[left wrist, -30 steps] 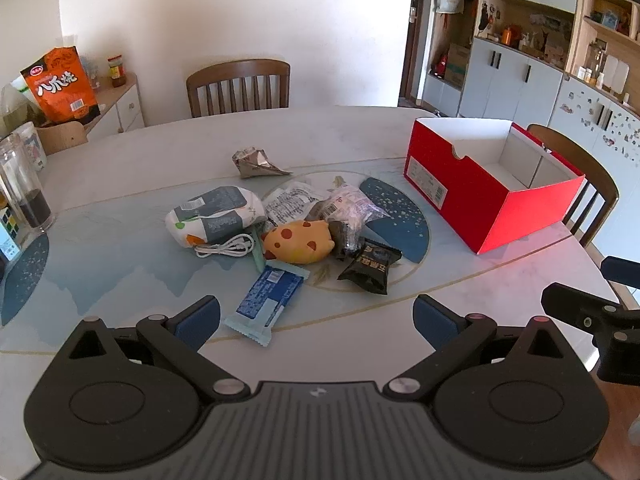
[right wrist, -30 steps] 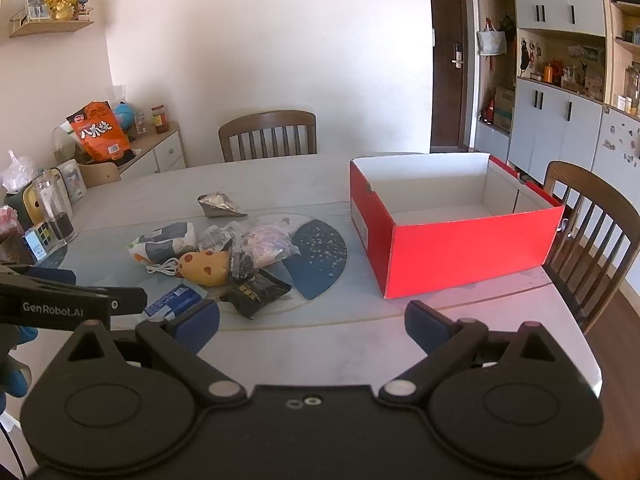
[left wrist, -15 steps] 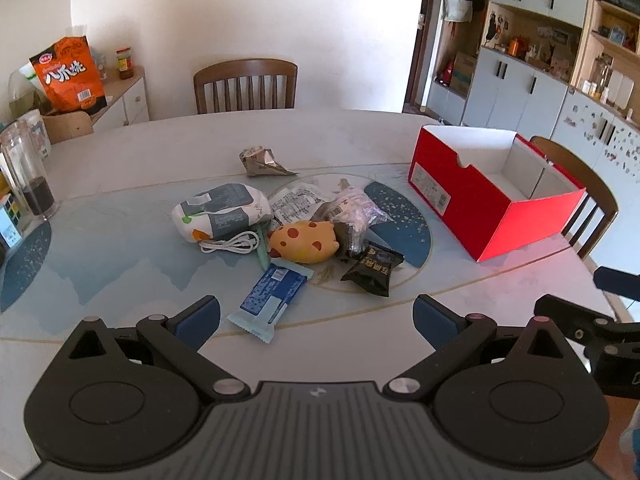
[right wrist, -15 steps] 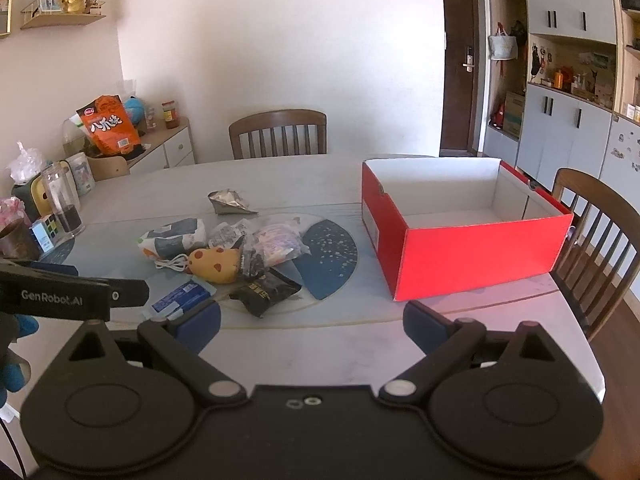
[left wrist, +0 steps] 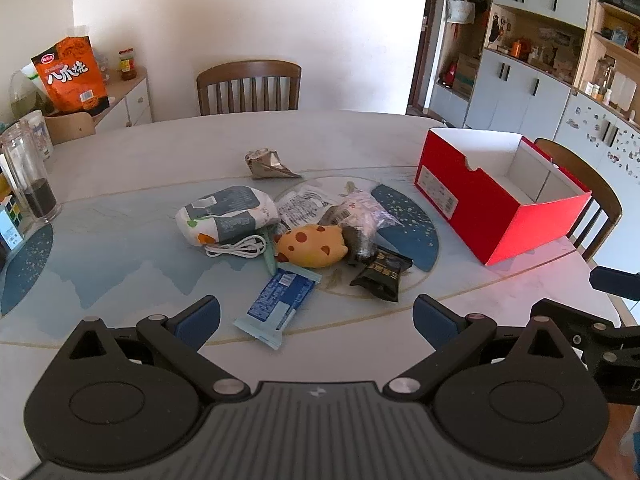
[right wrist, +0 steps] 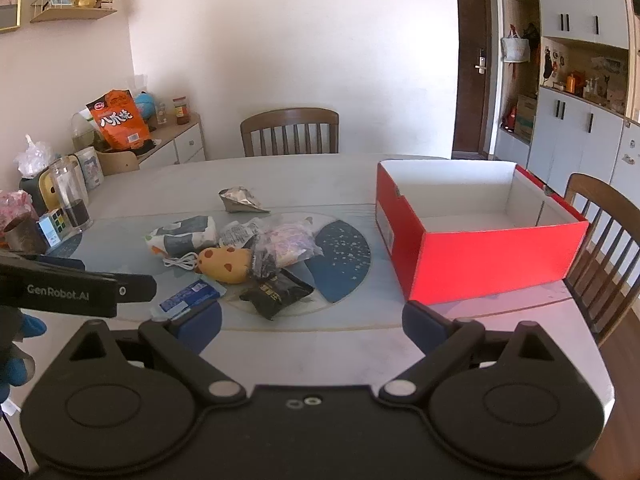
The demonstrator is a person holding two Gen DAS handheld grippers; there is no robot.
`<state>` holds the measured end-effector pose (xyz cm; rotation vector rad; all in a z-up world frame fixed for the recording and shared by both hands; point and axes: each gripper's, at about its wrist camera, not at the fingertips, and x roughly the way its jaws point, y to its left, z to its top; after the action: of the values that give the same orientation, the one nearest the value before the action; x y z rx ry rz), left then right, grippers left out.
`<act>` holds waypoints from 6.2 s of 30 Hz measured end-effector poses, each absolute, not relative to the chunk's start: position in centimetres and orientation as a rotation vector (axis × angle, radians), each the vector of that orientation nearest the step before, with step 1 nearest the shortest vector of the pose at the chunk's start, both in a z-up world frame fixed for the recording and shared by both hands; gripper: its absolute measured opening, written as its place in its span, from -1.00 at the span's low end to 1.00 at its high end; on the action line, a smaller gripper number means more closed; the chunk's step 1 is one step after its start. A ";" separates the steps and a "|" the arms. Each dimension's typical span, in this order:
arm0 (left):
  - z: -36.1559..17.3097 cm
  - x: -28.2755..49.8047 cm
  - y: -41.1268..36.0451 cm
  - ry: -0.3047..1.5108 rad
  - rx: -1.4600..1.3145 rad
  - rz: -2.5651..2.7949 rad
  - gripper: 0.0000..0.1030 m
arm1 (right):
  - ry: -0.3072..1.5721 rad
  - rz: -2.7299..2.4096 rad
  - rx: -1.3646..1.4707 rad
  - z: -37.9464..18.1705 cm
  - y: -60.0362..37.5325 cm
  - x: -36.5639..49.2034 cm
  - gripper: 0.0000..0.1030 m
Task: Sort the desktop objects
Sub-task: 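Move both tools toward the snack pile on the table, then grasp the blue wrapped bar with the left tool while the right tool grasps the black snack packet, then carry the blue bar and black packet with both tools over the red shoebox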
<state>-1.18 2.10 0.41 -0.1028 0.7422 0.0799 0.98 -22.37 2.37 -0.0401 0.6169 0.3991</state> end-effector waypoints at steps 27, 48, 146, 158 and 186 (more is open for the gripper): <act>-8.3 5.3 6.8 0.778 0.030 -0.033 0.99 | 0.751 0.396 -0.092 -4.6 -14.5 10.1 0.77; -11.5 7.3 8.0 0.773 0.017 -0.128 0.43 | 0.843 0.377 -0.104 -8.6 -10.8 13.8 0.55; 3.7 16.6 -11.2 0.636 0.055 -0.303 -0.31 | 0.649 0.306 -0.139 5.2 -31.7 17.5 -0.03; 4.6 22.5 -16.3 0.633 0.125 -0.327 -0.31 | 0.673 0.336 -0.166 4.8 -35.6 22.0 -0.03; -3.4 35.1 -21.9 0.934 0.278 -0.340 -0.31 | 0.922 0.431 -0.258 -1.6 -37.3 31.1 -0.03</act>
<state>35.14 -21.87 -3.43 0.2782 0.9336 -0.3400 31.06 -37.28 -1.57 -0.2577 0.9225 0.4313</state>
